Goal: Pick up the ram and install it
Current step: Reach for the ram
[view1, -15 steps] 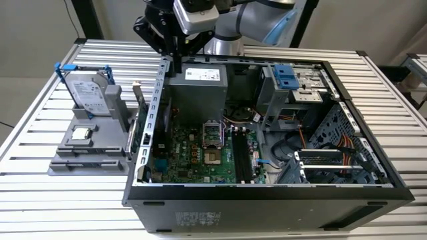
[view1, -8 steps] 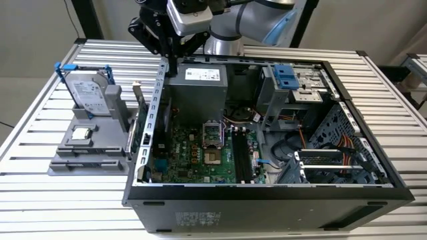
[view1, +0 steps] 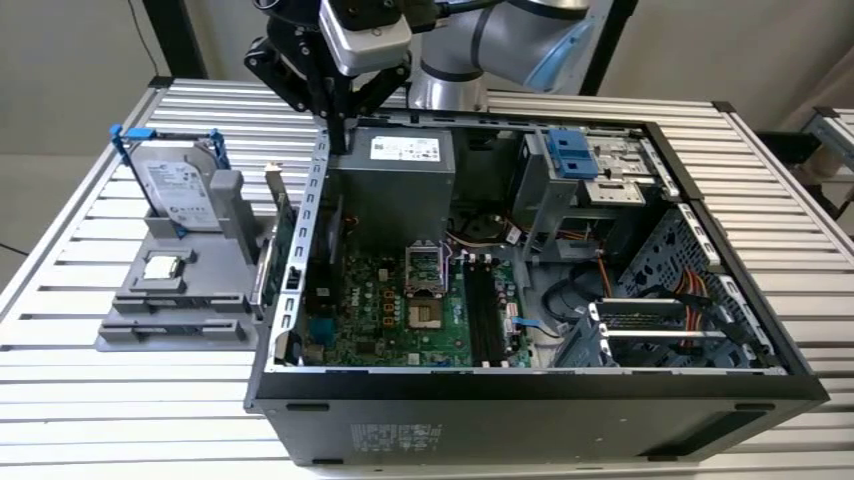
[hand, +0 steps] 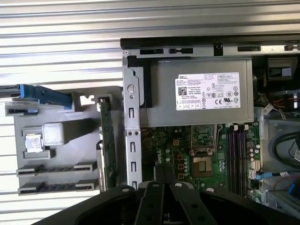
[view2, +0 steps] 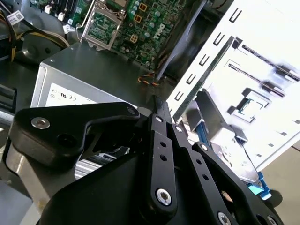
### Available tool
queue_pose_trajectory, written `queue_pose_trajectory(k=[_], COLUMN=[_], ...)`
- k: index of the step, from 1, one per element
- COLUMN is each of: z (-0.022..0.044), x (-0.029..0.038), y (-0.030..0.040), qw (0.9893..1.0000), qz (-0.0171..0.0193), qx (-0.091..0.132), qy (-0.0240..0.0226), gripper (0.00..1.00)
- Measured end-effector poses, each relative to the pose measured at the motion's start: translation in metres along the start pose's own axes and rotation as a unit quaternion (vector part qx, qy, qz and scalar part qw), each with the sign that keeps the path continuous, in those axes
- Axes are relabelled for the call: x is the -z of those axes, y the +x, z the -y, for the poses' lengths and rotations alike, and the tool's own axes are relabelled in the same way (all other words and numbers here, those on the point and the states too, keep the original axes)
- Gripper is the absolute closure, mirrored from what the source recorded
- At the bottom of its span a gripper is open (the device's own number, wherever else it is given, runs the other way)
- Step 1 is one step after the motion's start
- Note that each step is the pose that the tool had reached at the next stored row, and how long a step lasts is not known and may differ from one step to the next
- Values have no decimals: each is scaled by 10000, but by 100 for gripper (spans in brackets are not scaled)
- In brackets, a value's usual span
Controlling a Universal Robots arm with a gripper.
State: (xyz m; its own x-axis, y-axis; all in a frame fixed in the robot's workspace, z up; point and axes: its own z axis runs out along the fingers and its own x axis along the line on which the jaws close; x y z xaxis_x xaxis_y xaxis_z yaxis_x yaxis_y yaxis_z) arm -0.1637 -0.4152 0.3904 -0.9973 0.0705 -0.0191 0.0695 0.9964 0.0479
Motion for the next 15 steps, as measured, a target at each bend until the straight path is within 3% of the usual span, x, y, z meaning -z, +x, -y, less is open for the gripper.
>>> queue_pose_trajectory(k=[15], z=[60], x=[-3], y=[172], qw=[10000], qz=[0], qx=[14], qy=[6], gripper=[100])
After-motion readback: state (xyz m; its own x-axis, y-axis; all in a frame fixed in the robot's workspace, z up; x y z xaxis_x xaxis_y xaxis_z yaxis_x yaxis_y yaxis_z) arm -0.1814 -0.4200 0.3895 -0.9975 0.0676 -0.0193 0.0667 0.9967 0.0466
